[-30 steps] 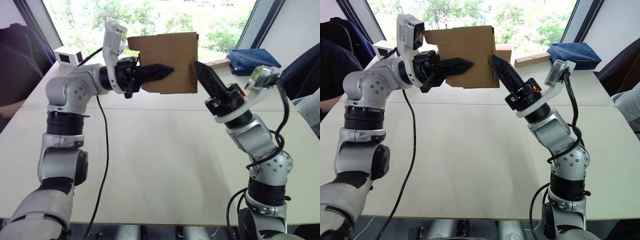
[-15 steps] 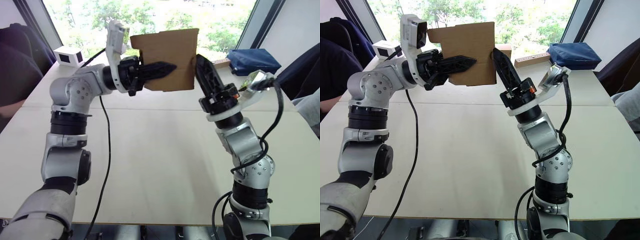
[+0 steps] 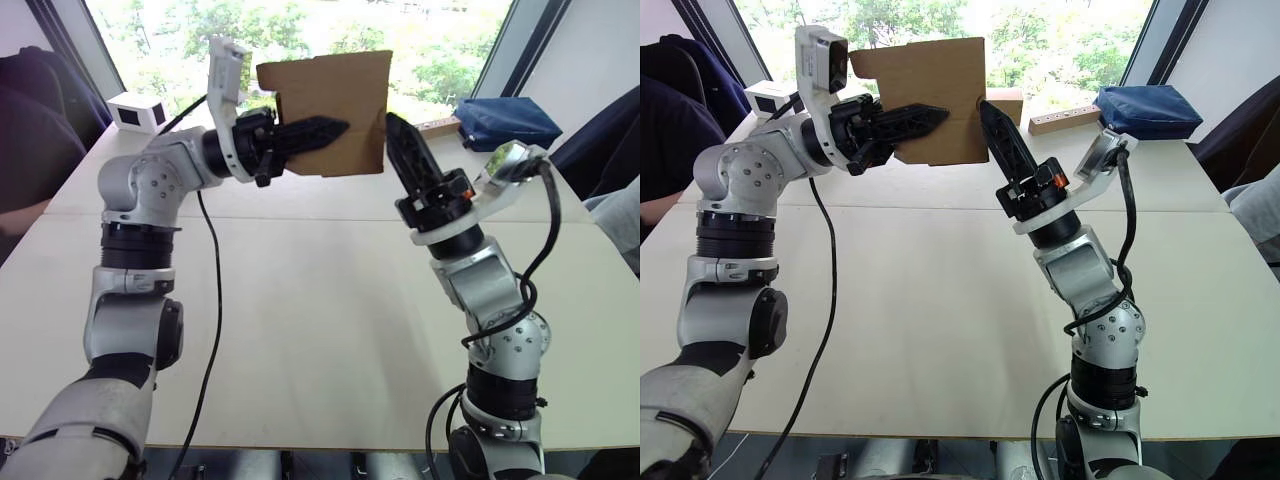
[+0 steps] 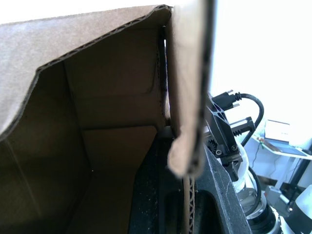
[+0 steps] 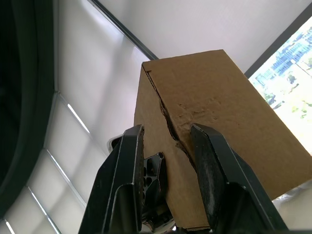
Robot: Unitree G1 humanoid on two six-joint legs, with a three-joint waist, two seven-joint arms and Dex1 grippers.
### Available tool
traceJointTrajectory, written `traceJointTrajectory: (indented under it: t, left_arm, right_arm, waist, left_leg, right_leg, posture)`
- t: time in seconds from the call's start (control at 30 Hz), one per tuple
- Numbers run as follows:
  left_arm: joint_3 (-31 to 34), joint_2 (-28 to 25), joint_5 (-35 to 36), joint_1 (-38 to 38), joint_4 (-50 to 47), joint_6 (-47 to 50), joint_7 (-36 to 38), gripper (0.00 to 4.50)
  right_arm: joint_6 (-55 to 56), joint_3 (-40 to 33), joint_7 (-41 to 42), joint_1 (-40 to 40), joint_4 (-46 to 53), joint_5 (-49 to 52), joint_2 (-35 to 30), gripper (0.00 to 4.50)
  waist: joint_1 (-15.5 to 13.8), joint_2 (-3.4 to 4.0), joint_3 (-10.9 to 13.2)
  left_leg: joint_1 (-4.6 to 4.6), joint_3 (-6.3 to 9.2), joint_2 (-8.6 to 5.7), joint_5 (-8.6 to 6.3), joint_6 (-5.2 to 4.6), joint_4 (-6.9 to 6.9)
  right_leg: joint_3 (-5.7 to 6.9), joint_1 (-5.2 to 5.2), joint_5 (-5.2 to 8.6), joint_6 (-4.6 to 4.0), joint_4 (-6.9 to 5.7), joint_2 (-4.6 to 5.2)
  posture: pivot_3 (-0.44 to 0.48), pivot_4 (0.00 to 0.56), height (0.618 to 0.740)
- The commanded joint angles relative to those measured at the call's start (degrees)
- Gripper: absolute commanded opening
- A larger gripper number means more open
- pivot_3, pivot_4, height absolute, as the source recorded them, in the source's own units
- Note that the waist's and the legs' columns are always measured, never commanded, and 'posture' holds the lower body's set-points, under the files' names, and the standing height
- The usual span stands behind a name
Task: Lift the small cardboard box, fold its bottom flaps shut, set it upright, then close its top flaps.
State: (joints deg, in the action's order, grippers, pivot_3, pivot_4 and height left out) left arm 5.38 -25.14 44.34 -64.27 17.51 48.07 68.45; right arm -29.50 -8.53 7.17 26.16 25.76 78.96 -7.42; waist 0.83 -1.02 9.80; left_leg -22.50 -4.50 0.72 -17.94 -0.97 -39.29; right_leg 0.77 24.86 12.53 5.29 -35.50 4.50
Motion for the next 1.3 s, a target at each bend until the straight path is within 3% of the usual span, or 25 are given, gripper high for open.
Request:
traceJointTrajectory:
  t: [0.03, 0.3, 0.4, 0.47, 0.5, 0.87, 1.13, 1.3]
  left_arm:
    - [0.92, -0.56, 0.51, -2.72, -1.01, -0.45, 0.71, 0.00]
    - [0.88, -0.75, 0.41, -2.74, -0.74, -0.44, 1.08, 0.00]
    - [0.75, -0.42, 0.44, -2.51, -0.89, -0.44, 1.05, 0.00]
    - [0.57, -0.30, 0.59, -2.31, -1.36, -0.17, 1.12, 0.00]
    - [0.51, -0.27, 0.61, -2.28, -1.47, -0.08, 1.12, 0.00]
    - [-1.48, -0.25, 1.04, -0.18, -4.57, 1.93, 2.82, 0.00]
    - [-1.43, -0.70, -0.04, -0.12, -4.97, 2.17, 2.97, 0.00]
    - [-10.76, -6.77, -10.43, -2.21, -7.96, -2.42, 4.64, 0.00]
  right_arm:
    - [0.25, -2.38, 0.18, -0.96, 2.22, 1.89, -1.78, 1.51]
    - [1.16, -3.89, -1.05, -1.31, 2.03, 2.70, -2.49, 1.51]
    - [1.97, -2.94, -1.57, -0.43, 1.04, 1.25, -1.09, 0.85]
    - [1.74, -2.13, -1.41, 0.05, 0.77, 0.89, -0.80, 0.12]
    - [1.48, -1.64, -1.32, 0.30, 0.68, 0.69, -0.74, 0.02]
    - [-2.34, 2.81, 2.28, 0.37, 0.20, -0.79, -1.49, 0.02]
    - [-3.66, 0.45, 2.76, -2.88, 1.45, -0.32, -4.48, 0.02]
    - [-9.12, -8.15, 5.44, -12.55, 5.49, 1.59, -19.89, 0.02]
  waist:
    - [-0.05, 0.00, 0.00]
    - [0.14, 0.00, 0.00]
    - [0.10, 0.00, 0.00]
    - [0.09, 0.00, 0.00]
    - [0.09, 0.00, 0.00]
    - [0.09, 0.00, 0.00]
    - [-0.06, 0.00, 0.00]
    - [-0.24, 0.00, 0.00]
  left_leg:
    - [0.00, 0.00, 0.00, 0.00, 0.00, 0.00]
    - [0.00, 0.01, 0.01, 0.00, 0.00, 0.00]
    - [0.00, 0.01, 0.01, 0.00, 0.00, 0.01]
    - [0.00, 0.00, 0.01, 0.00, 0.00, 0.01]
    - [0.00, 0.00, 0.00, 0.00, 0.00, 0.01]
    - [0.00, 0.00, 0.00, 0.00, 0.00, 0.00]
    - [0.00, 0.01, 0.00, 0.00, 0.00, 0.00]
    - [-0.05, 0.01, -0.03, -0.03, -0.04, 0.01]
  right_leg:
    - [0.00, 0.00, 0.00, 0.00, 0.00, 0.00]
    - [0.00, 0.01, 0.00, 0.00, -0.01, -0.01]
    - [0.00, 0.01, 0.00, 0.00, -0.01, -0.01]
    - [0.00, 0.01, 0.00, 0.00, -0.01, -0.01]
    - [0.00, 0.01, 0.00, 0.00, 0.00, -0.01]
    - [0.00, 0.01, 0.00, 0.00, 0.00, 0.00]
    - [0.00, 0.00, 0.00, 0.00, 0.00, 0.00]
    - [0.01, -0.02, 0.00, 0.00, 0.13, 0.03]
  posture:
    - [0.000, 0.150, 0.740]
    - [0.000, 0.150, 0.740]
    - [0.000, 0.150, 0.740]
    - [0.000, 0.150, 0.740]
    - [0.000, 0.150, 0.740]
    - [0.000, 0.150, 0.740]
    - [0.000, 0.150, 0.740]
    - [0.000, 0.150, 0.740]
